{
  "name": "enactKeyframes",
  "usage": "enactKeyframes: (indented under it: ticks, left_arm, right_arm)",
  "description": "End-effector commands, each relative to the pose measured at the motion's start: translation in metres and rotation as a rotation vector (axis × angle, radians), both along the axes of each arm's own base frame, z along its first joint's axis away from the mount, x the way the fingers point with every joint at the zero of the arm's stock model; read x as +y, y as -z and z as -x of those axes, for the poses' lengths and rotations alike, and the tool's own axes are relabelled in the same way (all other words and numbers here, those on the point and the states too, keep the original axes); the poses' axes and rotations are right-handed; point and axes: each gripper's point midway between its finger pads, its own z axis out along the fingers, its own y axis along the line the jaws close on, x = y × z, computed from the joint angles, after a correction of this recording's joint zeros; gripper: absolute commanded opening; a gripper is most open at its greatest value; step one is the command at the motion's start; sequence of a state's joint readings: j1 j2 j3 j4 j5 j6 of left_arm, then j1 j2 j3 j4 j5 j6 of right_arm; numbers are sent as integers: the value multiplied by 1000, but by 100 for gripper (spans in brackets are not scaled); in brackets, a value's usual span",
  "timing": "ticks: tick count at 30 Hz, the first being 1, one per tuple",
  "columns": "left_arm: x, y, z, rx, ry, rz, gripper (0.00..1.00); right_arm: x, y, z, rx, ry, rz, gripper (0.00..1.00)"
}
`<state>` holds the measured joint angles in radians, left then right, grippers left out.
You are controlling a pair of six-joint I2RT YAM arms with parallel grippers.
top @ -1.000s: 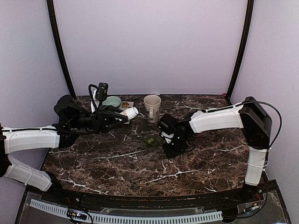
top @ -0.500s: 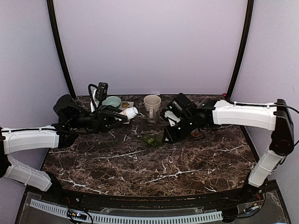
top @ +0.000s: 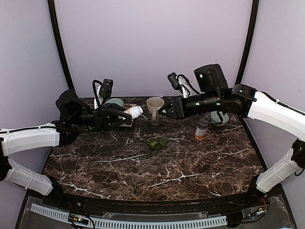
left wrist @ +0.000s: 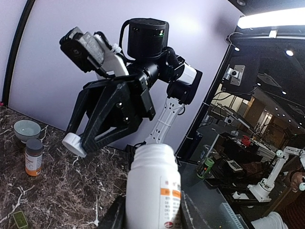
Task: Sort the pills into containers
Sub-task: Screw the lid of the pill bottle onto the pill bottle.
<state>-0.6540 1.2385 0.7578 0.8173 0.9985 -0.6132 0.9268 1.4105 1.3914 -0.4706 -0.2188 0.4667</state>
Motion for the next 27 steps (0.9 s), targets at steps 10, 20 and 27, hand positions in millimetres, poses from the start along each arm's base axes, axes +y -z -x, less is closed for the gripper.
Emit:
enactKeyframes:
  ticks: [10, 20, 27]
  left_arm:
    - [-6, 2, -5, -5, 29, -36, 0]
    - [-7, 0, -5, -7, 40, -38, 0]
    - [-7, -4, -3, -14, 53, -30, 0]
  right_arm:
    - [25, -81, 47, -82, -147, -192, 20]
    - [37, -77, 57, -68, -195, -180, 20]
    - [45, -71, 60, -53, -223, -171, 20]
